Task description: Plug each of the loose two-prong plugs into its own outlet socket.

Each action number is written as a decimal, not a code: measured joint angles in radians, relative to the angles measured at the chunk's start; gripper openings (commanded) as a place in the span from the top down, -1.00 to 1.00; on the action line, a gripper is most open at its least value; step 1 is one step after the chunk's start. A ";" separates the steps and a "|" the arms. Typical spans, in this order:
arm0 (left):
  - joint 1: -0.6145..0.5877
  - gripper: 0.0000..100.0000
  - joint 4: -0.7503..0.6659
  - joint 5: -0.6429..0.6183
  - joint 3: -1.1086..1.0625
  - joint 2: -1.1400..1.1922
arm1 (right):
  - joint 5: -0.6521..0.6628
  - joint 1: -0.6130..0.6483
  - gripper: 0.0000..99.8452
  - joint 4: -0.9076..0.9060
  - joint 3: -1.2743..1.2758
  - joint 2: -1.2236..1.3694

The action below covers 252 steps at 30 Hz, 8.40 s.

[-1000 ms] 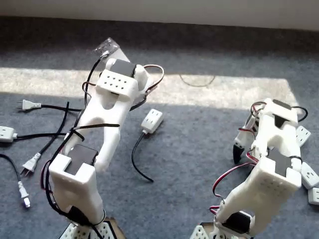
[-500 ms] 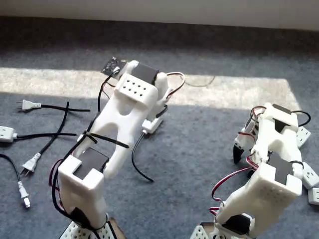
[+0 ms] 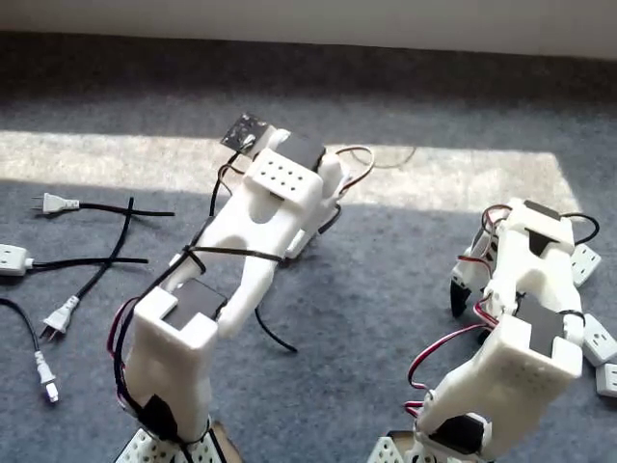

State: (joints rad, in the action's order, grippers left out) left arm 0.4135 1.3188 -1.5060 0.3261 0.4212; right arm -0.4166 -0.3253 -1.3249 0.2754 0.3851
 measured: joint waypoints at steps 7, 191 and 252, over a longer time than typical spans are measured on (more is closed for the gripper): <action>-0.041 0.99 -0.006 0.002 0.023 0.095 | 0.000 0.000 0.60 0.000 0.000 0.000; 0.086 0.99 0.115 0.322 -0.020 -0.276 | 0.000 0.003 0.60 0.008 0.000 0.000; 0.385 0.99 -1.683 1.570 -1.923 -1.441 | 0.209 0.249 0.99 -0.397 -0.895 -0.089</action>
State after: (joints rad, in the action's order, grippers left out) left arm 0.7986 -0.3644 0.0637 -1.5965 -1.0196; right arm -0.2079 -0.0767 -1.7223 -0.6191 0.2961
